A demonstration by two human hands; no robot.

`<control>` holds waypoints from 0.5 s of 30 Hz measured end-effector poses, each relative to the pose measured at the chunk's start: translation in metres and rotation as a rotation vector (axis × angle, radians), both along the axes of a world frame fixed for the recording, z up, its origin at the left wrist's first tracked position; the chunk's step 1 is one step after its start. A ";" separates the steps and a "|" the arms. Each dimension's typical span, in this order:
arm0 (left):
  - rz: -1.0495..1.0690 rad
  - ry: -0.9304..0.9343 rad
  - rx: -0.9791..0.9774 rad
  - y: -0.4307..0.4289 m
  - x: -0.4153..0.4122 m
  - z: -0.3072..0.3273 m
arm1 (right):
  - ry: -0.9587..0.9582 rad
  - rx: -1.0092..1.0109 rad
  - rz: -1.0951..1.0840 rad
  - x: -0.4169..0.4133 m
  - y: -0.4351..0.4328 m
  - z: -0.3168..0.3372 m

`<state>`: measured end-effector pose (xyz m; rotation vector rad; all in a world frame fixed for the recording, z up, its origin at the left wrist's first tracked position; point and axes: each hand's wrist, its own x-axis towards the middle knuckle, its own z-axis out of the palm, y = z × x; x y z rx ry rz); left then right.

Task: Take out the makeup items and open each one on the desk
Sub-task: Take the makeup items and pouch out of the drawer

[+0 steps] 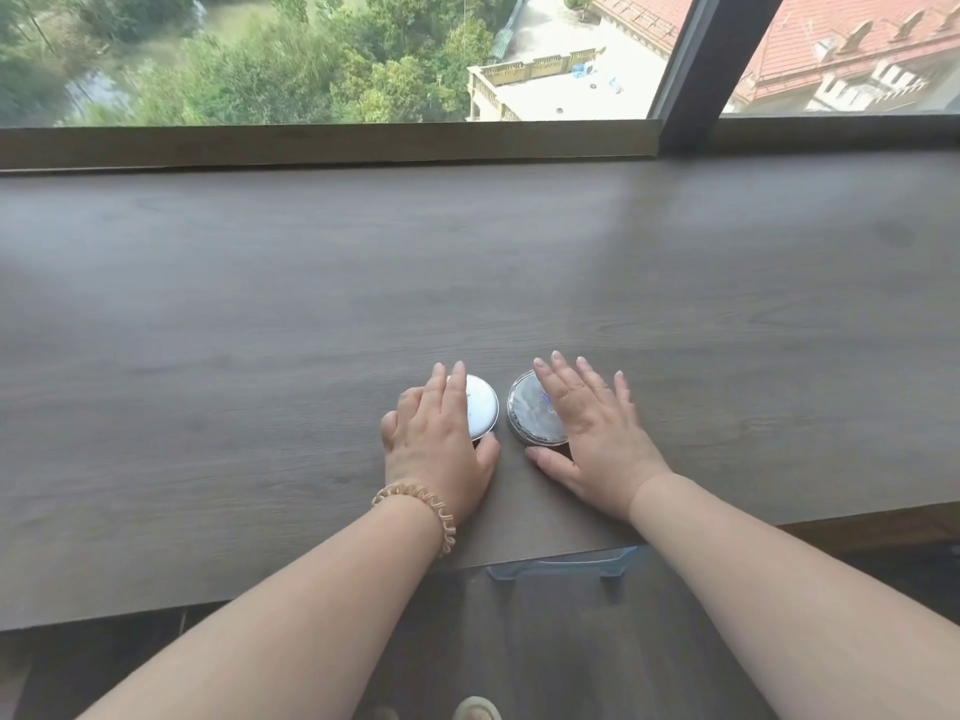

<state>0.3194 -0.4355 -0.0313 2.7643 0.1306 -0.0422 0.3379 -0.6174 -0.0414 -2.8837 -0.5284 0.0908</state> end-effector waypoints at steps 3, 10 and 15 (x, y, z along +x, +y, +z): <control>-0.011 -0.006 -0.007 0.000 -0.001 -0.002 | -0.070 -0.003 -0.016 -0.004 0.001 -0.002; 0.019 -0.053 -0.019 0.025 -0.020 0.005 | -0.255 0.126 -0.041 -0.024 0.032 0.000; 0.058 -0.092 -0.023 0.072 -0.056 0.014 | -0.269 0.244 0.052 -0.056 0.095 0.005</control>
